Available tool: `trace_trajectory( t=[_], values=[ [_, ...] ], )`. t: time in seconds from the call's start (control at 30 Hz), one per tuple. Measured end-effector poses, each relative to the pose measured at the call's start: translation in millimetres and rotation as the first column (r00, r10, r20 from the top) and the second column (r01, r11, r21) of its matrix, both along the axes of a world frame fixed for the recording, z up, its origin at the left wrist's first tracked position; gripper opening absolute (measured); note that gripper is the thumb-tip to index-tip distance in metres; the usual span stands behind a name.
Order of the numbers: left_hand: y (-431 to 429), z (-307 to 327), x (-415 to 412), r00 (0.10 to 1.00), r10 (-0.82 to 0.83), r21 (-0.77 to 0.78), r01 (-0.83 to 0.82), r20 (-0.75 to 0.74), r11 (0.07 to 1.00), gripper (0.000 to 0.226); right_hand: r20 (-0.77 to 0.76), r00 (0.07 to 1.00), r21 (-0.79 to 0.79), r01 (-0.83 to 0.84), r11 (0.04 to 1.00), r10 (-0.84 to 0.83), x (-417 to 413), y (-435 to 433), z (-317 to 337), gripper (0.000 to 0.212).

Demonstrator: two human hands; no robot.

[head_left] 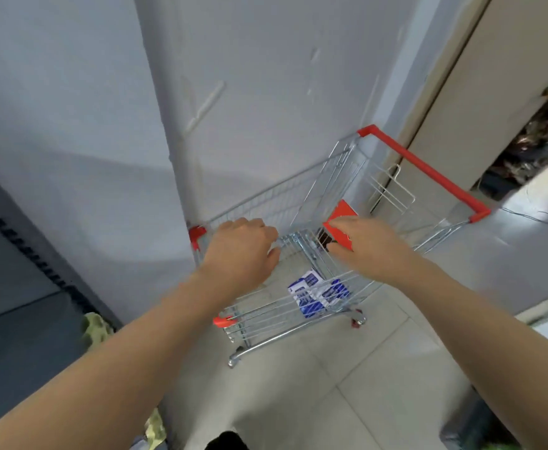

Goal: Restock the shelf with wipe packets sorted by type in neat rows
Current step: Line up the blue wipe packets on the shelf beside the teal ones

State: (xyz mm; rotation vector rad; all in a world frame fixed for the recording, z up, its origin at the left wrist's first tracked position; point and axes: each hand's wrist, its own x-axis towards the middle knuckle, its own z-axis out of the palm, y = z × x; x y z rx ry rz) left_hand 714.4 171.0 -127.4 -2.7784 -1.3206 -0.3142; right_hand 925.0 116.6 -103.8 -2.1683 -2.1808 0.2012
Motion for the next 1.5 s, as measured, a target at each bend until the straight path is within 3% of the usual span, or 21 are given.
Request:
trace_trajectory(
  t=[0.13, 0.27, 0.37, 0.47, 0.6, 0.73, 0.97, 1.13, 1.23, 1.3, 1.37, 1.5],
  values=[
    [59.2, -51.5, 57.6, 0.995, -0.011, -0.118, -0.001, -0.104, 0.993, 0.037, -0.025, 0.997, -0.106, 0.07, 0.992, -0.073, 58.2, 48.6, -42.7, 0.037],
    [124.4, -108.0, 107.8, 0.989, -0.009, -0.252, -0.029, -0.147, 0.967, 0.036, -0.025, 0.995, -0.229, 0.093, 0.969, -0.102, 113.2, 108.6, -97.1, 0.019],
    [169.4, -152.7, 140.2, 0.987, -0.016, -0.36, -0.045, -0.162, 0.932, 0.034, -0.005, 0.993, -0.305, 0.111, 0.946, -0.118, 147.9, 151.3, -138.8, 0.038],
    [206.6, -205.7, 169.3, 0.986, -0.009, -0.463, -0.071, -0.168, 0.884, 0.033, -0.017, 0.996, -0.387, 0.077, 0.919, -0.091, 180.1, 189.4, -187.8, 0.036],
    [238.6, -288.7, 204.4, 0.983, 0.004, -0.61, -0.118, -0.185, 0.784, 0.038, -0.069, 0.997, -0.493, 0.006, 0.87, -0.046, 216.9, 227.7, -262.8, 0.028],
    [252.3, -375.8, 232.7, 0.973, 0.053, -0.727, -0.205, -0.227, 0.656, 0.036, -0.089, 0.996, -0.577, -0.063, 0.814, 0.014, 241.7, 257.1, -339.7, 0.036],
    [245.2, -501.8, 259.4, 0.94, 0.167, -0.826, -0.34, -0.297, 0.449, 0.042, -0.144, 0.986, -0.696, -0.164, 0.699, 0.087, 266.6, 281.9, -464.0, 0.037],
    [234.1, -541.0, 266.6, 0.932, 0.238, -0.821, -0.355, -0.273, 0.448, 0.057, -0.23, 0.973, -0.709, -0.186, 0.681, 0.026, 274.1, 277.8, -512.6, 0.038],
    [232.1, -550.4, 265.1, 0.927, 0.178, -0.802, -0.374, -0.329, 0.466, 0.055, -0.283, 0.957, -0.695, -0.166, 0.7, -0.055, 275.6, 274.9, -527.4, 0.042],
    [235.5, -553.6, 259.2, 0.93, 0.202, -0.832, -0.367, -0.308, 0.417, 0.05, -0.299, 0.945, -0.682, -0.113, 0.723, -0.134, 274.9, 279.7, -535.0, 0.046],
    [242.4, -553.0, 249.8, 0.918, 0.321, -0.889, -0.336, -0.234, 0.312, 0.038, -0.319, 0.928, -0.665, -0.075, 0.743, -0.191, 272.1, 286.7, -542.7, 0.049],
    [257.3, -543.8, 227.9, 0.818, 0.561, -0.928, -0.299, -0.129, 0.223, 0.029, -0.329, 0.854, -0.71, 0.059, 0.702, -0.404, 264.6, 295.2, -560.5, 0.053]
  ],
)
